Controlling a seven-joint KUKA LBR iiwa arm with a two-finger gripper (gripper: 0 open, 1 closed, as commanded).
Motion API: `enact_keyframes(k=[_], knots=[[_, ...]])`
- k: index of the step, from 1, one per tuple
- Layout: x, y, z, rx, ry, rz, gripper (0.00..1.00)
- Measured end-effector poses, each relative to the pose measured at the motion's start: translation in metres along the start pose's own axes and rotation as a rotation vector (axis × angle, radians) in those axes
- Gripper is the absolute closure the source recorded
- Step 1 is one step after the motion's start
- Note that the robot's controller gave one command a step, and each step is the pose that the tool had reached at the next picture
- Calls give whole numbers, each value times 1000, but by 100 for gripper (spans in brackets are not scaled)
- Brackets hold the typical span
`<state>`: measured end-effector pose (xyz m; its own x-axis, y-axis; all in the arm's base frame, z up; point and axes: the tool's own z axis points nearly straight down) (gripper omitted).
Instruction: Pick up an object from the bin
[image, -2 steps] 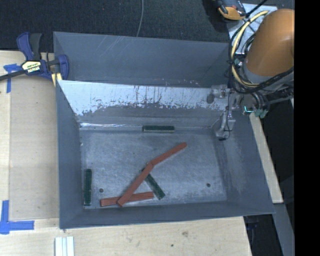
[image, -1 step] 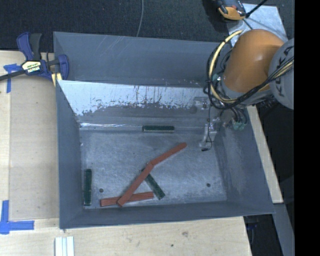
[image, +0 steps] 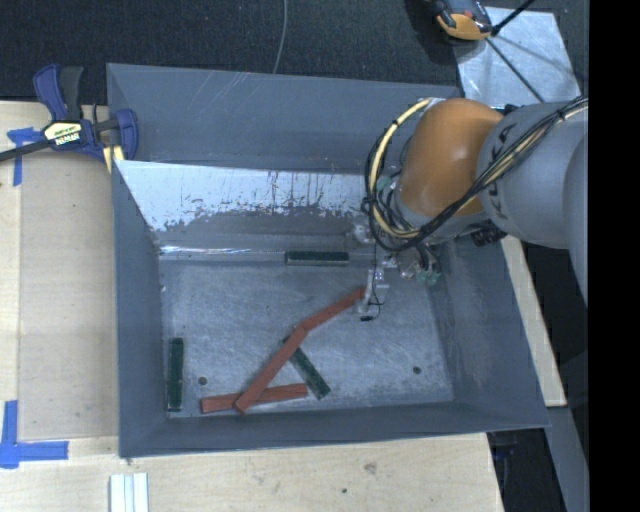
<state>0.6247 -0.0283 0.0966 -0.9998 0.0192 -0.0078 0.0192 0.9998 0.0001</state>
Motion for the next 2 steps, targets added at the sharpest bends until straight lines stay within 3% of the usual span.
enact_keyframes(k=[1,2], knots=[[5,-5,20,0,6,-95,100],[5,-5,20,0,6,-96,0]])
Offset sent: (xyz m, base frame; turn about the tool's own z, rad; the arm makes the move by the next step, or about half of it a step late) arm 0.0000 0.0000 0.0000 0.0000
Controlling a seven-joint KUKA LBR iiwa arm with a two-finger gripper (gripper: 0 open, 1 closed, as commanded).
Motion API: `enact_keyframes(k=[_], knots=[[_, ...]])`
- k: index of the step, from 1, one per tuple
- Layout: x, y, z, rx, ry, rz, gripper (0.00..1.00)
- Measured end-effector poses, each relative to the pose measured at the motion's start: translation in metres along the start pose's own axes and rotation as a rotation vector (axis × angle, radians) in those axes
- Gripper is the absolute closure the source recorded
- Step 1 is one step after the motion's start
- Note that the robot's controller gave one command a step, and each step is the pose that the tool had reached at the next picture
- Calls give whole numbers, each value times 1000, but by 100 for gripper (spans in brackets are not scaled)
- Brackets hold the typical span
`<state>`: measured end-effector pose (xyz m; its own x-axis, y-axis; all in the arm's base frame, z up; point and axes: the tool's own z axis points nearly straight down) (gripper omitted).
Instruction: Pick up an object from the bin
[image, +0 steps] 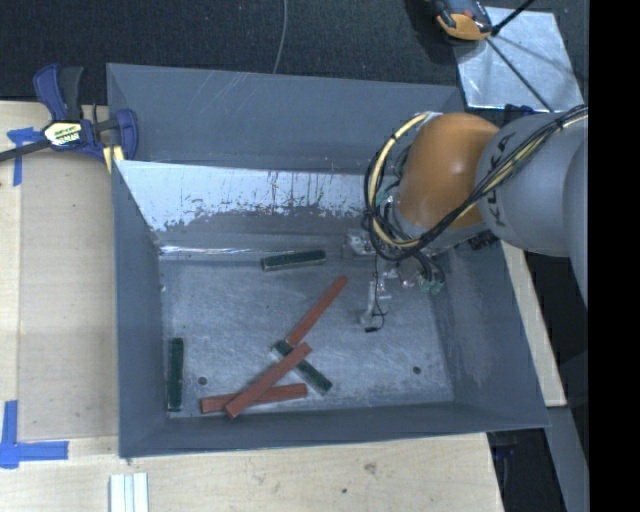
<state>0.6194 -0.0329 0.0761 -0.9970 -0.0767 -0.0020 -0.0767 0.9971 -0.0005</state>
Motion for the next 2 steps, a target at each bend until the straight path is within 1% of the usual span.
enact_keyframes(k=[1,2], knots=[[0,0,0,0,0,0,0],[1,23,0,2,2,-138,0]])
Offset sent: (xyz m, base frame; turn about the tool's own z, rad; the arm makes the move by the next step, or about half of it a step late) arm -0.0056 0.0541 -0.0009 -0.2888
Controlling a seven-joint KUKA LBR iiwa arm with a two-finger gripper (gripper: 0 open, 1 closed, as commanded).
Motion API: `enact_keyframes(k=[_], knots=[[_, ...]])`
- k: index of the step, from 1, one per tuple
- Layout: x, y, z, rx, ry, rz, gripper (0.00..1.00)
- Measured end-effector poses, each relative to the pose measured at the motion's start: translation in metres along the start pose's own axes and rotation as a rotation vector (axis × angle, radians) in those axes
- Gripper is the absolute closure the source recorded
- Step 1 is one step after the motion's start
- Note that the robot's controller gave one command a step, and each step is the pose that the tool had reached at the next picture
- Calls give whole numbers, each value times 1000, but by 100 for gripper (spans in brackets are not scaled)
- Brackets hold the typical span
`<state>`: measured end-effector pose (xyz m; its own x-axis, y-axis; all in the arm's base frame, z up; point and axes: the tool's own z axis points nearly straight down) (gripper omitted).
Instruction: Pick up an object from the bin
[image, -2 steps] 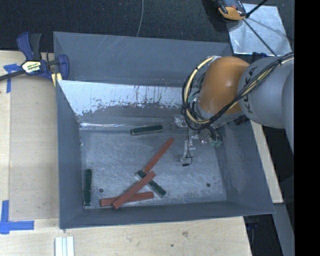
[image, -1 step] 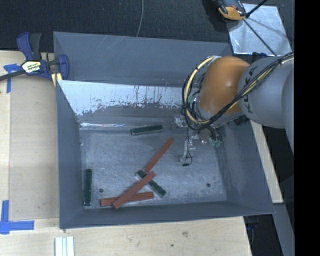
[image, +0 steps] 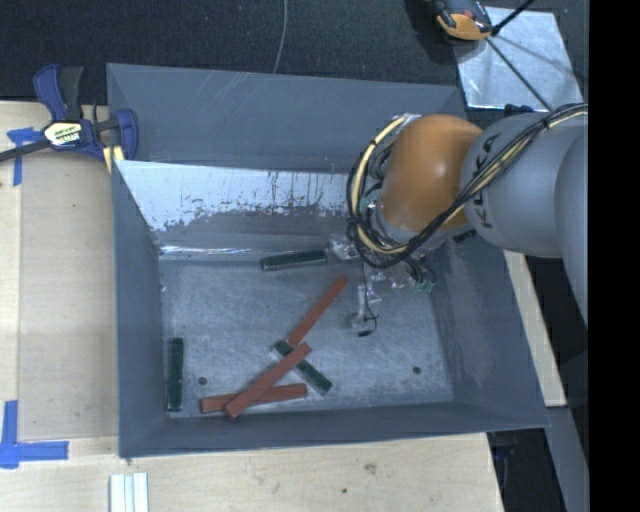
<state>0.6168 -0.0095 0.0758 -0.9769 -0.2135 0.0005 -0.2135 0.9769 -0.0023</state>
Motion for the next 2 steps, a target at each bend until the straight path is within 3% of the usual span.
enact_keyframes(k=[1,2], knots=[[-18,37,0,-1,-8,-366,100],[-18,37,0,-2,-8,-365,100]])
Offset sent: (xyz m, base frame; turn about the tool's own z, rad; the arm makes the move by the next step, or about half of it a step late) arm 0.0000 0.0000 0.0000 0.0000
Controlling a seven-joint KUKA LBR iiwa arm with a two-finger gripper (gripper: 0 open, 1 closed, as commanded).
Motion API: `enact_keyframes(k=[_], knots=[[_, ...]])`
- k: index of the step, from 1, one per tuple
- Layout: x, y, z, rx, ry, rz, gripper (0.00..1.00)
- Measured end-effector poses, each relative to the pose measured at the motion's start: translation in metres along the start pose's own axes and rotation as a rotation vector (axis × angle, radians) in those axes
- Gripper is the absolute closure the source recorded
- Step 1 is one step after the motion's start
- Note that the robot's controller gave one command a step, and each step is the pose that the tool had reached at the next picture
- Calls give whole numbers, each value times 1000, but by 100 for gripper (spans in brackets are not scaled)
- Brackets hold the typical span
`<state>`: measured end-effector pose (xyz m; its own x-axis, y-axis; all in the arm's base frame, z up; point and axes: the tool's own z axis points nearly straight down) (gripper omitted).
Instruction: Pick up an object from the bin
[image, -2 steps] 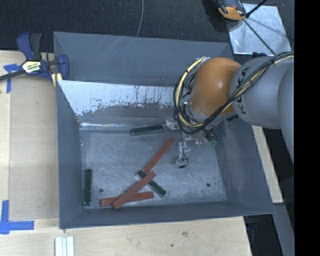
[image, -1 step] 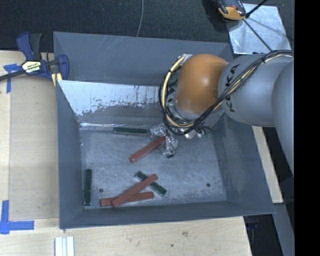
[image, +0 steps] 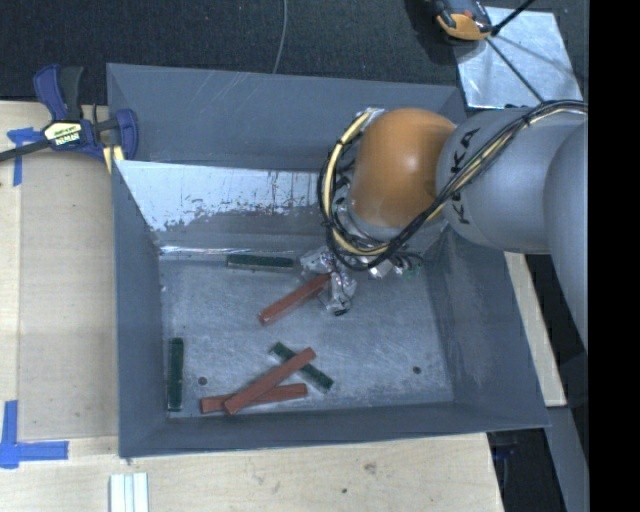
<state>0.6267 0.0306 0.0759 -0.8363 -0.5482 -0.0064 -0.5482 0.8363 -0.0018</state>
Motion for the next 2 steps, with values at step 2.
enact_keyframes(k=[2], knots=[[6,33,-118,-1,3,2,100]])
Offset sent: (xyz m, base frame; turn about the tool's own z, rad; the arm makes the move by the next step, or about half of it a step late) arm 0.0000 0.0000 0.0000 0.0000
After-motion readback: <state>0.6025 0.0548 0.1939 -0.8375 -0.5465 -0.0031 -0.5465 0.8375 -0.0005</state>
